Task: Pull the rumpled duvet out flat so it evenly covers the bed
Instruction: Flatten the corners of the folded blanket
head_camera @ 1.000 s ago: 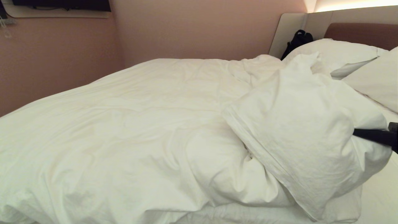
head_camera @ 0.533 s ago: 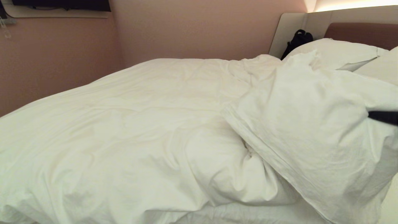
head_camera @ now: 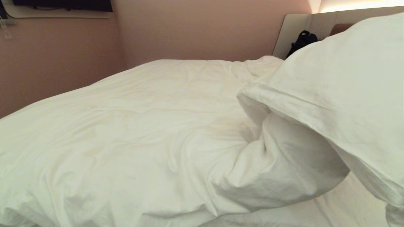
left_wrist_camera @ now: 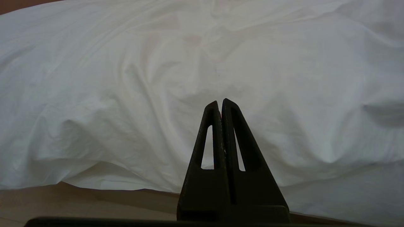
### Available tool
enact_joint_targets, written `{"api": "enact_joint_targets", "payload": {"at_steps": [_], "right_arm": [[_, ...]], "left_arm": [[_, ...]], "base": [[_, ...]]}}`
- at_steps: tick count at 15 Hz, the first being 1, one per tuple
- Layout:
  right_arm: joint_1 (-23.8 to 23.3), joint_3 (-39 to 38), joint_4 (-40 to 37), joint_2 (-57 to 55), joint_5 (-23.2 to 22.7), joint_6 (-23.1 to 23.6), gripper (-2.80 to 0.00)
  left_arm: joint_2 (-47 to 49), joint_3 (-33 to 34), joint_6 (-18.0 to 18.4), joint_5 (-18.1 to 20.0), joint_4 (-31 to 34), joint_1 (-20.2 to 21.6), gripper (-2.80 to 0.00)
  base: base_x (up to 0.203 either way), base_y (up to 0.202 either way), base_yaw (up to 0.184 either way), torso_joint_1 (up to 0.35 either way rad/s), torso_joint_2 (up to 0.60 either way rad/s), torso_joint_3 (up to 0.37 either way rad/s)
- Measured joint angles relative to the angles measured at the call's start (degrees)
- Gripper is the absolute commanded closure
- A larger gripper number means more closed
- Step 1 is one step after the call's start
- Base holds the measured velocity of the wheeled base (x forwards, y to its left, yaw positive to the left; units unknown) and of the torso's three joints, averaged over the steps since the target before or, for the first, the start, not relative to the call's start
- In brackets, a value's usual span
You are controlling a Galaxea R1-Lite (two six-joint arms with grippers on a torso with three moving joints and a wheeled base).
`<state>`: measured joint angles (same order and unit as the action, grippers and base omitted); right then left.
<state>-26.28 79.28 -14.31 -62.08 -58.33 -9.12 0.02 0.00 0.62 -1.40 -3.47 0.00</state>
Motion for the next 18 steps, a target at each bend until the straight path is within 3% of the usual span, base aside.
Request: {"api": "enact_joint_targets", "payload": {"at_steps": [3,6,11,18], "right_arm": [[0.0,2.5,-1.7,2.8,8.1,-6.9,0.00],[-0.1,3.3,-2.5,6.4,16.7,-10.3,0.00],[-0.4,2.9,-3.5,12.3,30.4,-8.7,0.00],[-0.4,-2.8,-12.8,21.4,46.8,-4.5,0.00]], "left_arm": [[0.0,0.0,0.0,0.0,0.0,0.0,0.00],[0.0,0.0,0.0,0.0,0.0,0.0,0.00],[0.0,0.0,0.0,0.0,0.0,0.0,0.00],[0.0,0.0,0.0,0.0,0.0,0.0,0.00]], "base": [[0.000,0.000,0.000,0.000,0.00,0.000],[0.000,0.000,0.000,0.000,0.00,0.000],[0.000,0.000,0.000,0.000,0.00,0.000],[0.000,0.000,0.000,0.000,0.00,0.000]]}}
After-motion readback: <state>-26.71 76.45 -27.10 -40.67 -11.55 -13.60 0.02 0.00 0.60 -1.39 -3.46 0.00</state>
